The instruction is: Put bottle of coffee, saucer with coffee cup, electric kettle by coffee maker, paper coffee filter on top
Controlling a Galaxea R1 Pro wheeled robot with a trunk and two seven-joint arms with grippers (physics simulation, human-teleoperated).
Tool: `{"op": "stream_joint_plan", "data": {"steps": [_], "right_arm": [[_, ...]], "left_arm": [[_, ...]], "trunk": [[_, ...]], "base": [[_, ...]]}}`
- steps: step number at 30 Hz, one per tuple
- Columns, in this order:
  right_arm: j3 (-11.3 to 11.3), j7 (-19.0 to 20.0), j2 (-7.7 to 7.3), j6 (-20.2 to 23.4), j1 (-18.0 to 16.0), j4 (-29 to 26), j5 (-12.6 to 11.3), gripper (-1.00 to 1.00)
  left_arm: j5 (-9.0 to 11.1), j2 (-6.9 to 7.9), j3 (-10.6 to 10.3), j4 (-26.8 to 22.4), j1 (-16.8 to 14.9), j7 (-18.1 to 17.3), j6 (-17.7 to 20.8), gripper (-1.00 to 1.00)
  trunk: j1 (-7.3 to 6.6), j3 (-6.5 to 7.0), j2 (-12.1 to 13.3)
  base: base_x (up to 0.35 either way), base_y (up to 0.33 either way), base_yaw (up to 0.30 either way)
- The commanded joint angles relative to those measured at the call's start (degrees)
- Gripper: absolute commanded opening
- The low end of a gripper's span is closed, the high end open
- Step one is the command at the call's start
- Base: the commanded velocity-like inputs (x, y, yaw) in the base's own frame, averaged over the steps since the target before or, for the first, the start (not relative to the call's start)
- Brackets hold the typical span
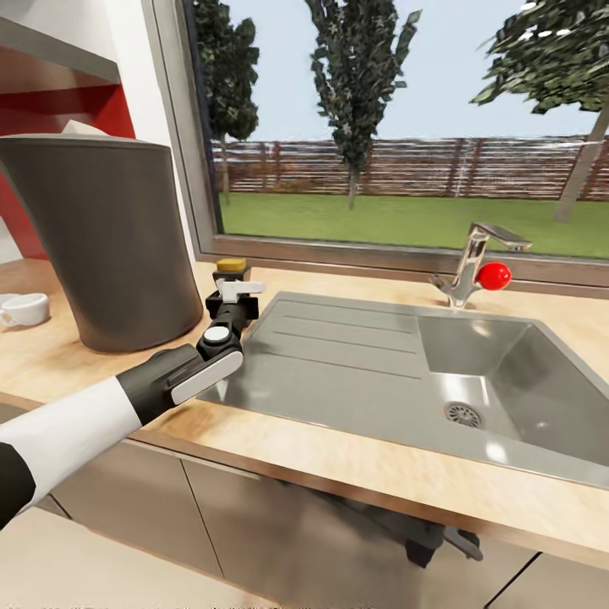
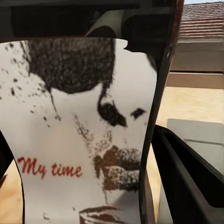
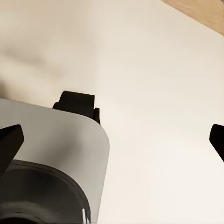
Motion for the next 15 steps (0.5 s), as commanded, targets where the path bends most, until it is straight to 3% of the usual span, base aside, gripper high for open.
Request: {"op": "stream_joint_plan", "data": {"steps": [1,15], "right_arm": [[0.3,0.0,-0.01,-0.2,0.0,0.0,0.1,1.0],[0.3,0.0,-0.01,-0.2,0.0,0.0,0.1,1.0]], "left_arm": [[0.0,0.05,-0.2,-0.1,-0.1,0.3,0.3,-1.0],[0.0,0.13,-0.2,-0.1,-0.1,0.3,0.4,-1.0]], "trunk": [[-0.01,-0.15,0.0],[-0.01,-1.13,0.0]], "base": [[0.0,0.0,0.0],[0.0,0.0,0.0]]}}
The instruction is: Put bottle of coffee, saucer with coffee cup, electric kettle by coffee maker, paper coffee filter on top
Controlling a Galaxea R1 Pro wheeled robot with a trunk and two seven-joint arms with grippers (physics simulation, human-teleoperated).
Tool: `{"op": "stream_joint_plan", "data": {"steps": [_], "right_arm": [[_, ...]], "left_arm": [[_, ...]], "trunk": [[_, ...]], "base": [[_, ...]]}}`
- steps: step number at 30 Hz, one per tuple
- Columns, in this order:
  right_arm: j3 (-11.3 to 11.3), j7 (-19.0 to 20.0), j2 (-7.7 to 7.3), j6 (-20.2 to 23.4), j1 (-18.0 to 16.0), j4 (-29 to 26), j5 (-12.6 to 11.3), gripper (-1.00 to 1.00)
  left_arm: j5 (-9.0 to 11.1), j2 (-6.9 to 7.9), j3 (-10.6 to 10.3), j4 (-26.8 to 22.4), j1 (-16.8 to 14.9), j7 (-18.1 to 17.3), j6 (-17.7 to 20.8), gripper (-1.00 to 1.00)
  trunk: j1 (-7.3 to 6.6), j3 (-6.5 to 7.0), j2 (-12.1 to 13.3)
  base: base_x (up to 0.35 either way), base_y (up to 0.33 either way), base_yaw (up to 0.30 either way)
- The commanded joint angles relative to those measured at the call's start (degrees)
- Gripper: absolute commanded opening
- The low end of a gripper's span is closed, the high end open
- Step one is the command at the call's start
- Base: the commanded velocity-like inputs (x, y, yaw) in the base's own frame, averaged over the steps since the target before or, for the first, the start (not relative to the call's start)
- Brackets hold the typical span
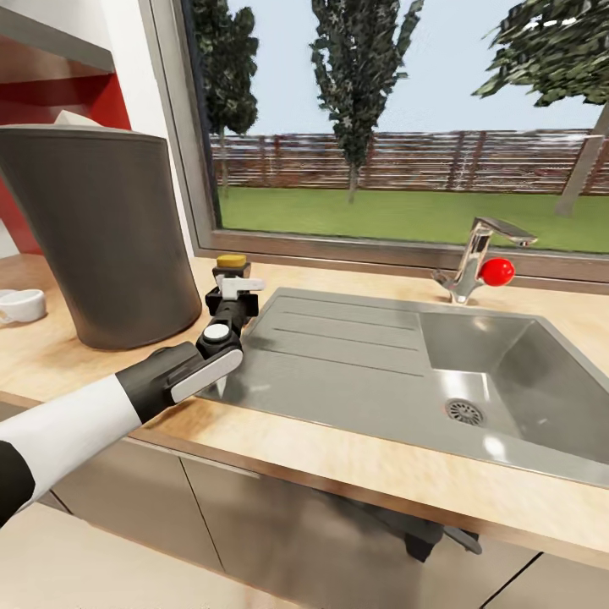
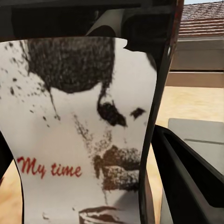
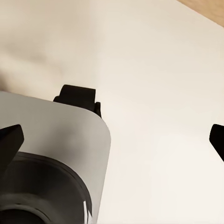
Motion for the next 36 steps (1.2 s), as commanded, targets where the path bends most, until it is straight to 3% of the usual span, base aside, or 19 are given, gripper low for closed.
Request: {"op": "stream_joint_plan", "data": {"steps": [1,28,29,36], "right_arm": [[0.2,0.0,-0.01,-0.2,0.0,0.0,0.1,1.0],[0.2,0.0,-0.01,-0.2,0.0,0.0,0.1,1.0],[0.3,0.0,-0.01,-0.2,0.0,0.0,0.1,1.0],[0.3,0.0,-0.01,-0.2,0.0,0.0,0.1,1.0]], "left_arm": [[1.1,0.06,-0.2,0.1,0.4,0.3,0.3,-1.0],[1.1,0.15,-0.1,0.1,0.4,0.3,0.3,-1.0],[1.1,0.15,-0.1,0.1,0.4,0.3,0.3,1.0],[1.1,0.15,-0.1,0.1,0.4,0.3,0.3,1.0]], "trunk": [[0.01,-0.08,0.0],[0.01,-0.4,0.0],[0.01,-0.4,0.0],[0.01,-0.4,0.0]], "base": [[0.0,0.0,0.0],[0.0,0.0,0.0],[0.0,0.0,0.0],[0.0,0.0,0.0]]}}
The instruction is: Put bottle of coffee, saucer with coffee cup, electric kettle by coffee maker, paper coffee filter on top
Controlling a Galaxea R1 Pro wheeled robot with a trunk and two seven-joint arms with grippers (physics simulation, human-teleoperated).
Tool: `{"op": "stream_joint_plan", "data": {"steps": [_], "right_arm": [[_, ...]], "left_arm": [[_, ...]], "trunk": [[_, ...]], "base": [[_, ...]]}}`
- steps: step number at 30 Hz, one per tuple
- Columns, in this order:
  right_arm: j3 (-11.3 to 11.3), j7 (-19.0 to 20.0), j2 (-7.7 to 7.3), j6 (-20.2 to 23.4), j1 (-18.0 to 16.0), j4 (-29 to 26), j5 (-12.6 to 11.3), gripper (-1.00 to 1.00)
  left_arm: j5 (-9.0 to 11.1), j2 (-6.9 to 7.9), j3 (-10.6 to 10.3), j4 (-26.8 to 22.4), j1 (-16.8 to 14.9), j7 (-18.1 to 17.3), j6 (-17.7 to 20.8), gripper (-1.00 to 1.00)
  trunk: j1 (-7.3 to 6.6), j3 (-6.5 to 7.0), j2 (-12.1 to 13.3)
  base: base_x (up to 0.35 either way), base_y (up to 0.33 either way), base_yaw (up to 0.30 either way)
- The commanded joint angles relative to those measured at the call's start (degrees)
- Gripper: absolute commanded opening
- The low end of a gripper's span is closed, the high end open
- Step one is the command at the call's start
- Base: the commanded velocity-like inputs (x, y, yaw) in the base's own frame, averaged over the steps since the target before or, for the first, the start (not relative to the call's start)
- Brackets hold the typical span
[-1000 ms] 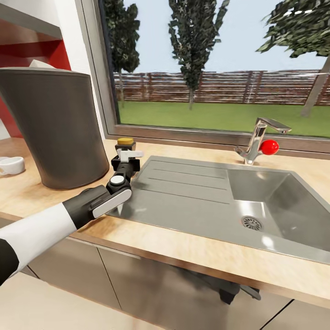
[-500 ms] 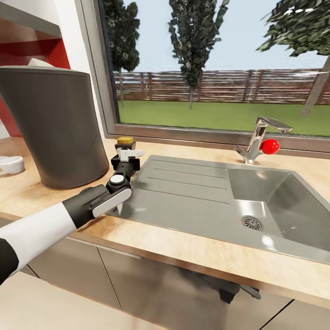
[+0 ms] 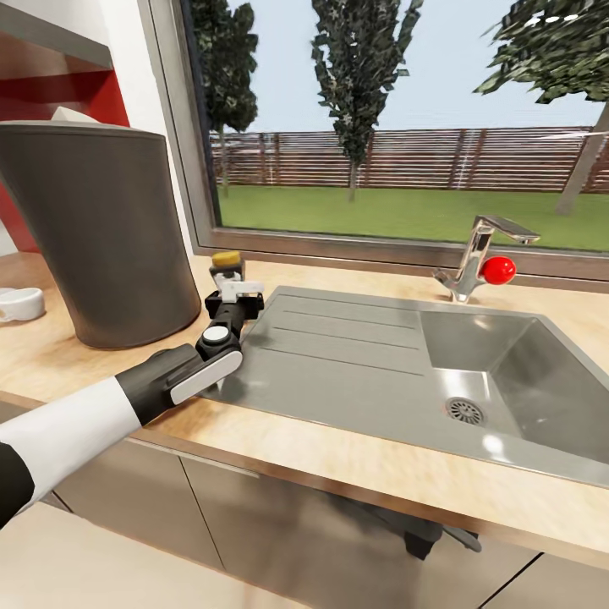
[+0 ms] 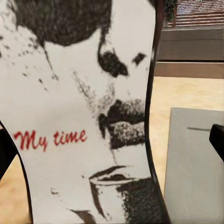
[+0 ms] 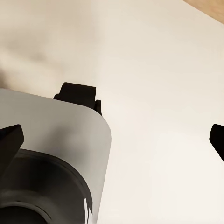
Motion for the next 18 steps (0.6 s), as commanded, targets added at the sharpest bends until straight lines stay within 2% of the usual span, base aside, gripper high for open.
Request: {"op": "stream_joint_plan", "data": {"steps": [1,18], "right_arm": [[0.2,0.0,-0.01,-0.2,0.0,0.0,0.1,1.0],[0.3,0.0,-0.01,-0.2,0.0,0.0,0.1,1.0]], "left_arm": [[0.1,0.05,-0.2,-0.1,-0.1,0.4,0.3,1.0],[0.1,0.05,-0.2,-0.1,-0.1,0.4,0.4,1.0]], "trunk": [[-0.01,-0.06,0.0],[-0.01,-0.06,0.0]], "base": [[0.0,0.0,0.0],[0.0,0.0,0.0]]}}
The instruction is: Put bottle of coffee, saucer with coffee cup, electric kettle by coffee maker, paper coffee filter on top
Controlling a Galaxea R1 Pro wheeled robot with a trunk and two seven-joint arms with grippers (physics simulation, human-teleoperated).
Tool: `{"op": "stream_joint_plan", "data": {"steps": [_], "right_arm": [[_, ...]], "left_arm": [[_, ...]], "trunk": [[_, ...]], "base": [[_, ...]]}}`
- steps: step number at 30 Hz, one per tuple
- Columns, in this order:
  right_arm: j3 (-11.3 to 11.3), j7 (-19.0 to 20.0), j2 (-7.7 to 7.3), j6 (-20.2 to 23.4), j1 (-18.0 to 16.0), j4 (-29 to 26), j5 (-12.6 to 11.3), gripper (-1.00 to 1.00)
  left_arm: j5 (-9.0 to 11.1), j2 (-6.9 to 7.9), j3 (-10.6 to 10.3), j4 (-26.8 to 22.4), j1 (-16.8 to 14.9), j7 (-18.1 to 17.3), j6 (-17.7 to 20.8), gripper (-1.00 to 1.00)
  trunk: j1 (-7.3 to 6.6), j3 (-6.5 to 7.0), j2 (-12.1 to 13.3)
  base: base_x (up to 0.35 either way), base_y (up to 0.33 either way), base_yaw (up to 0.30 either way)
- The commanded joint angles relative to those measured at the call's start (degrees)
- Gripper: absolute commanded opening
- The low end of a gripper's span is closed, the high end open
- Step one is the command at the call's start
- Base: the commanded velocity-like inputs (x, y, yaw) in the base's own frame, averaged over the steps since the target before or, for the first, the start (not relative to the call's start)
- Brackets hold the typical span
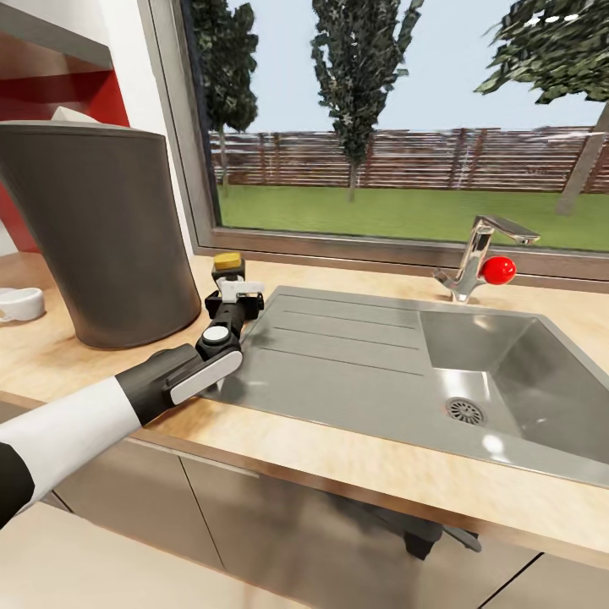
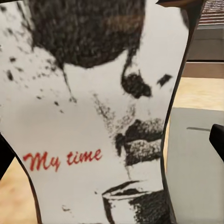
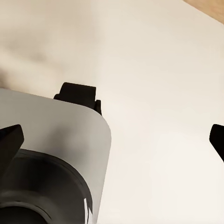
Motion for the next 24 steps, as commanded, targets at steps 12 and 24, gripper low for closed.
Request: {"op": "stream_joint_plan", "data": {"steps": [12,24], "right_arm": [[0.2,0.0,-0.01,-0.2,0.0,0.0,0.1,1.0],[0.2,0.0,-0.02,-0.2,0.0,0.0,0.1,1.0]], "left_arm": [[0.1,0.05,-0.2,-0.1,-0.1,0.4,0.3,1.0],[0.1,0.03,-0.3,-0.2,-0.1,0.3,0.3,1.0]], "trunk": [[-0.01,-0.06,0.0],[-0.01,-0.06,0.0]], "base": [[-0.147,0.0,0.0],[-0.247,0.0,0.0]]}}
